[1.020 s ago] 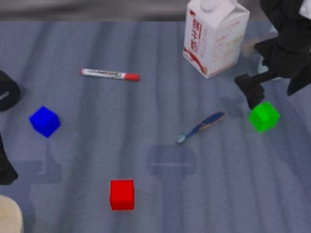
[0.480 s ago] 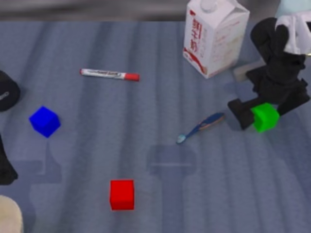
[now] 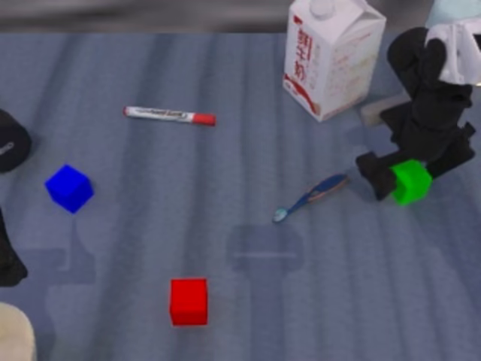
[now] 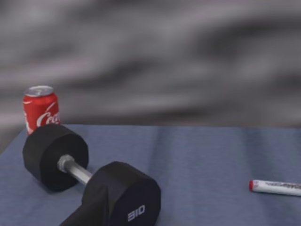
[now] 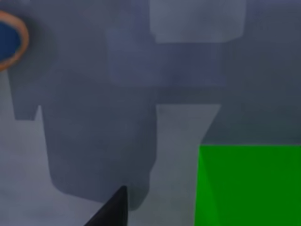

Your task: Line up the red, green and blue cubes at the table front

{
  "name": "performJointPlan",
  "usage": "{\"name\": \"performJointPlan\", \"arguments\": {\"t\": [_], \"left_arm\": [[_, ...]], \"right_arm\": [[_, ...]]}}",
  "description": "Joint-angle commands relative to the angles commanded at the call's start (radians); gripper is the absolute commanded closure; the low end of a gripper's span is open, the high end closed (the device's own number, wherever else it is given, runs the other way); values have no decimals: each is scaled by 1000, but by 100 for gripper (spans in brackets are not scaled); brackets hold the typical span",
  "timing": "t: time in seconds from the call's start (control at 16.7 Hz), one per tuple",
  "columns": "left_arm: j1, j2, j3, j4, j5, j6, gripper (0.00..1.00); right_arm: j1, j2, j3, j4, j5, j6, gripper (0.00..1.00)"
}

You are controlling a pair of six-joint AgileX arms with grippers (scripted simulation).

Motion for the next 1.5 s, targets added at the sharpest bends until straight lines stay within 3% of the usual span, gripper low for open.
{"name": "performJointPlan", "arguments": {"t": [0.48, 1.08, 1.5], "left_arm": [[0, 0, 0, 0, 0, 0, 0], [0, 0, 0, 0, 0, 0, 0], [0, 0, 0, 0, 0, 0, 0]], "right_arm": [[0, 0, 0, 0, 0, 0, 98], [-2, -12, 5, -7, -1, 2, 100], [5, -79, 139, -216, -2, 0, 100]]}}
